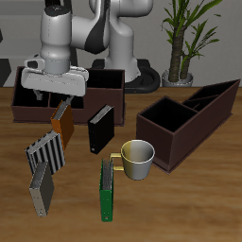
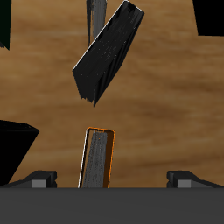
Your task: Place the orange book into the left desk caddy's right compartment
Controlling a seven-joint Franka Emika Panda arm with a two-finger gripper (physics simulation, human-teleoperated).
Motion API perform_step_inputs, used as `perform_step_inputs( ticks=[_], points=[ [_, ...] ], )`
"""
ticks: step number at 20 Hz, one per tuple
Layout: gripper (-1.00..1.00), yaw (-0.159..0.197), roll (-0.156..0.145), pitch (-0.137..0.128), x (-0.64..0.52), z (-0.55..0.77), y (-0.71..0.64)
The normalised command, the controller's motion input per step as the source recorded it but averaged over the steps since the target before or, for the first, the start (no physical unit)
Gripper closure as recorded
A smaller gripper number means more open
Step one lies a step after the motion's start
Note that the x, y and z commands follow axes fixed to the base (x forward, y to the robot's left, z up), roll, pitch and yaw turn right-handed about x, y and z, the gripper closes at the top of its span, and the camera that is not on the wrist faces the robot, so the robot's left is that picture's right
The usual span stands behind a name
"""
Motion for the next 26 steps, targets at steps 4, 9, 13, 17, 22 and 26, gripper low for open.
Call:
perform_step_inputs(
  ticks=[4,9,13,17,22,26],
  points=[
    [-1.00,-0.006,0.009,0.033,0.19,-0.29,0.12],
    [-1.00,-0.026,0.006,0.030,0.07,-0.29,0.09],
    [-1.00,-0.011,-0.007,0.029,0.03,-0.31,0.06],
    [-1.00,-0.007,-0.007,0.027,0.01,-0.26,0.02],
    [1.00,-0.005,-0.007,0.015,0.00,-0.11,0.00],
    [1.00,0.002,0.015,0.005,-0.01,-0.01,0.10]
  ],
)
